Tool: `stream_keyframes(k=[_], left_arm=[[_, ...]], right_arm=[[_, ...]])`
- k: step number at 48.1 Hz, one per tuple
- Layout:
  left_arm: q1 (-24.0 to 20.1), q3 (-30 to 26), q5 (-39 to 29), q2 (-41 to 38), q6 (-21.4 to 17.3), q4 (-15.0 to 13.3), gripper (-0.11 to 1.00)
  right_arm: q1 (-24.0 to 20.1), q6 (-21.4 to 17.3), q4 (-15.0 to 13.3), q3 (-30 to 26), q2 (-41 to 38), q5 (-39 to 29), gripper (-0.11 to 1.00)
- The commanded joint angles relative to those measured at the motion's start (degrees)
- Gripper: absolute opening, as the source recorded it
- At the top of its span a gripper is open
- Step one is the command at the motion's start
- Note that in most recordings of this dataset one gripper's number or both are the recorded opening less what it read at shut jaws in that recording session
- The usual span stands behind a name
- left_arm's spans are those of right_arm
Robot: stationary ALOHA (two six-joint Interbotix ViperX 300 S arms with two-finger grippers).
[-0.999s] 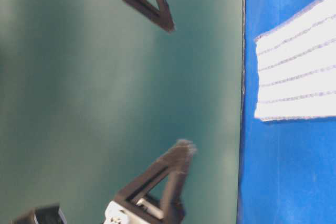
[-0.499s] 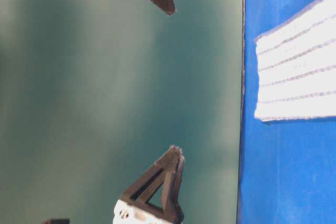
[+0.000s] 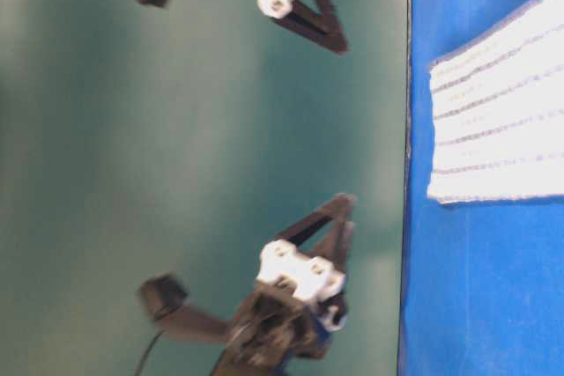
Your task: Fold the blue towel.
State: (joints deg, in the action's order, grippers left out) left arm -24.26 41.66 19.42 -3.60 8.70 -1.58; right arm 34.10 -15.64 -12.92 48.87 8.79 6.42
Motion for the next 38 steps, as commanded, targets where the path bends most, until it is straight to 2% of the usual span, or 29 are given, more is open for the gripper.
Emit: stream_keyframes(k=[1,16,28,38], left_arm=[[-1.4,-2.7,-0.6,-2.1,0.0,0.0,0.71],[-4.3,-7.3,-0.8,-10.5,0.0,0.0,0.82],[-5.7,-10.3,-1.1,-16.3,0.1,0.1,0.84],[-5.7,-11.7,-1.1,-17.9,0.1,0.0,0.84]], right_arm=[[0.8,0.2,-0.2,-2.2,-2.6,0.8,0.58],[2.2,0.2,-0.1,-6.2,-12.3,3.1,0.66],[3.0,0.1,0.2,-7.7,-18.5,5.3,0.66],[3.3,0.0,0.3,-8.4,-21.4,6.8,0.66]])
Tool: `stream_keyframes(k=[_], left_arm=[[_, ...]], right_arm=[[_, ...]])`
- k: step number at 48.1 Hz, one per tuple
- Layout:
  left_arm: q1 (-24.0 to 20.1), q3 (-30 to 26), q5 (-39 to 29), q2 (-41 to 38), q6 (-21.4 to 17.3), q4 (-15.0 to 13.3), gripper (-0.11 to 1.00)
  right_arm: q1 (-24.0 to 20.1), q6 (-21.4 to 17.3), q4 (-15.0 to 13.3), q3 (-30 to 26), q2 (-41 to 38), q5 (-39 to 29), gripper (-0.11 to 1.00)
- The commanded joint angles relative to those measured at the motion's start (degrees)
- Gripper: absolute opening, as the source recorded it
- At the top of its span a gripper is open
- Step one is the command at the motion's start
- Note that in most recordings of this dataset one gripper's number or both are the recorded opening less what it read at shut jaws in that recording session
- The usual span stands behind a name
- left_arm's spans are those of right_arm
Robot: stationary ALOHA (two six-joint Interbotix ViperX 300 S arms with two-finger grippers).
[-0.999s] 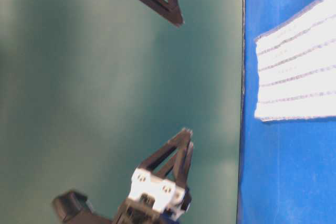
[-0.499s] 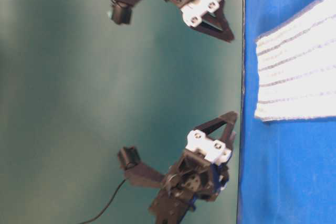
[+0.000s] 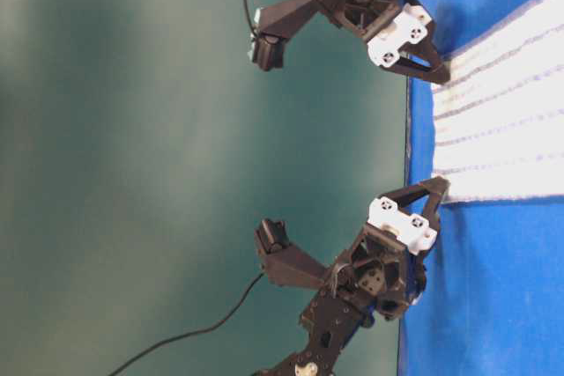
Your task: Fold the blue towel.
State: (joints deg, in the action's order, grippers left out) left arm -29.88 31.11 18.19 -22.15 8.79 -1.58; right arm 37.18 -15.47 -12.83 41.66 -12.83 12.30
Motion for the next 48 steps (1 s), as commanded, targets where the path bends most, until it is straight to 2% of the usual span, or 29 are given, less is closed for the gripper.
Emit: stream_keyframes(k=[1,10,13,16,19,26,28,30,48], left_arm=[[-0.1,-1.2,0.3,0.6,0.0,0.0,0.84],[-0.1,-1.3,0.2,0.6,0.0,0.1,0.8],[-0.1,-1.4,0.2,0.5,0.0,0.0,0.75],[0.1,-1.4,0.3,0.5,-0.1,0.0,0.64],[0.4,-1.4,0.3,0.4,-0.3,0.1,0.46],[1.4,-1.8,0.5,-0.1,-1.0,0.1,0.11],[1.8,-2.1,0.5,-0.3,-1.3,0.1,0.06],[2.1,-2.5,0.5,-0.5,-1.6,0.1,0.03],[1.6,-3.0,0.2,0.1,-2.1,0.0,0.03]], right_arm=[[0.3,-0.3,0.2,-1.3,0.2,0.9,0.66],[0.4,-0.3,0.2,-2.0,-0.2,0.9,0.66],[0.4,-0.3,0.3,-2.3,-0.4,0.9,0.65],[0.4,-0.3,0.3,-2.3,-0.4,0.9,0.63],[0.4,-0.2,0.2,-2.4,-0.6,0.9,0.54],[0.2,-0.2,0.2,-2.2,-0.6,0.9,0.12],[0.0,-0.2,0.2,-2.2,-0.6,1.0,0.09],[-0.2,-0.2,0.2,-2.1,-0.6,0.9,0.09],[-0.5,-0.6,0.3,-1.7,0.6,0.3,0.09]])
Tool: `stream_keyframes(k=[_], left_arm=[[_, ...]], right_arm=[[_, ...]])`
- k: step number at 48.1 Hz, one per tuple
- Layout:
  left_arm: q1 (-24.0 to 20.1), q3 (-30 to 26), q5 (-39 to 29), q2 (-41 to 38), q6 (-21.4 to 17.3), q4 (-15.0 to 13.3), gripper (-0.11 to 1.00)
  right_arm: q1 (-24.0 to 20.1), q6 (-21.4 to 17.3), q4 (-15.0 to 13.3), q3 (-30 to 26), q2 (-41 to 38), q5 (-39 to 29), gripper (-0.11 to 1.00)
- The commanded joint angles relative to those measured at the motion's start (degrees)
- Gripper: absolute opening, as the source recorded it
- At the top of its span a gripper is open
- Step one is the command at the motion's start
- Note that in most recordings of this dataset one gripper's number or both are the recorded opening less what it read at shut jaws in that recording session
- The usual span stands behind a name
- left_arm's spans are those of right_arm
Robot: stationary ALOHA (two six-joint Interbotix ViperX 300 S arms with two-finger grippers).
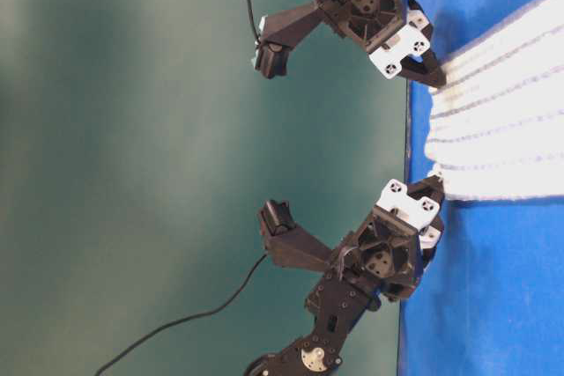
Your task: Fold the blue towel.
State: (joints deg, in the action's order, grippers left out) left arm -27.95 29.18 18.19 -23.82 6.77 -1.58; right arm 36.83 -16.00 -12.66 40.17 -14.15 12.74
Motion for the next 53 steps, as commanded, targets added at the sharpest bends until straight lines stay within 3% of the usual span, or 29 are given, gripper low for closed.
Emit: stream_keyframes(k=[1,18,33,39,53], left_arm=[[-0.5,-1.1,0.1,2.1,-0.3,0.1,0.03],[-1.2,-1.1,-1.1,6.8,-2.8,0.1,0.03],[-1.0,-1.2,-2.3,7.4,-3.1,0.1,0.03],[0.6,-0.4,-3.0,8.4,-2.7,0.1,0.03],[8.5,4.1,-3.2,12.3,-2.2,0.0,0.03]], right_arm=[[-0.2,-0.2,0.1,-0.1,2.3,-0.2,0.09],[-0.2,-0.2,0.1,1.8,8.8,-0.7,0.09],[-0.3,-0.4,0.1,2.2,9.2,-0.7,0.09],[-1.3,-0.4,0.1,3.3,10.3,-0.7,0.09],[-8.9,-0.5,1.6,9.7,16.7,-0.7,0.09]])
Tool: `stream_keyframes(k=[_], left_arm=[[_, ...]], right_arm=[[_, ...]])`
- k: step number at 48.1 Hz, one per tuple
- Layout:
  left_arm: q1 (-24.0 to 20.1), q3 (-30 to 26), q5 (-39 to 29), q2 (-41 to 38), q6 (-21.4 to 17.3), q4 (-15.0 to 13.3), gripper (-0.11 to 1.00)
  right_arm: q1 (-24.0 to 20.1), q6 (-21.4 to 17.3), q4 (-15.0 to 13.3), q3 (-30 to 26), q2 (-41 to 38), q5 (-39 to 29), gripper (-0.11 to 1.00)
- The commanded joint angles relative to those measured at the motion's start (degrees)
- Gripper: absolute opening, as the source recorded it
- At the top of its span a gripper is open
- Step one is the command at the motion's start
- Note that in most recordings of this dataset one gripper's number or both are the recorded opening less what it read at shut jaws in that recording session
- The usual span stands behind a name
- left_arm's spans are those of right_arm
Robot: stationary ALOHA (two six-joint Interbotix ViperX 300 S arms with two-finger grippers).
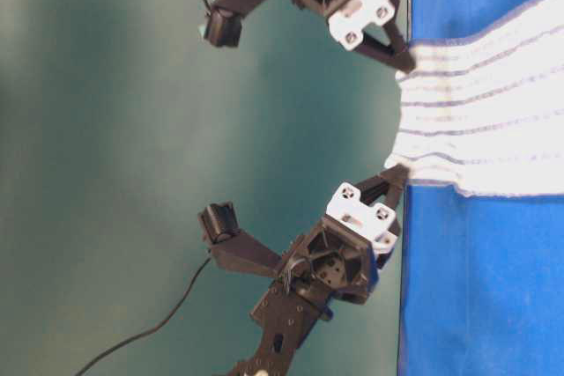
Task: Fold the blue towel.
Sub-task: 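Fold the top end down onto the bottom half of the strip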
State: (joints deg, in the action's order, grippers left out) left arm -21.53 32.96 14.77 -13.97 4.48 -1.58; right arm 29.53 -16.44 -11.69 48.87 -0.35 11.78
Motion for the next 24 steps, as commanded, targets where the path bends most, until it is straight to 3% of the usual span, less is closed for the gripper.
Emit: stream_keyframes(k=[1,24], left_arm=[[2.7,0.6,0.3,2.6,0.1,0.1,0.03],[19.4,3.0,-0.2,4.0,0.4,-0.2,0.03]], right_arm=[[-2.2,-0.1,0.7,1.4,3.4,0.3,0.09],[-19.8,-0.1,5.4,7.7,8.1,-1.6,0.09]])
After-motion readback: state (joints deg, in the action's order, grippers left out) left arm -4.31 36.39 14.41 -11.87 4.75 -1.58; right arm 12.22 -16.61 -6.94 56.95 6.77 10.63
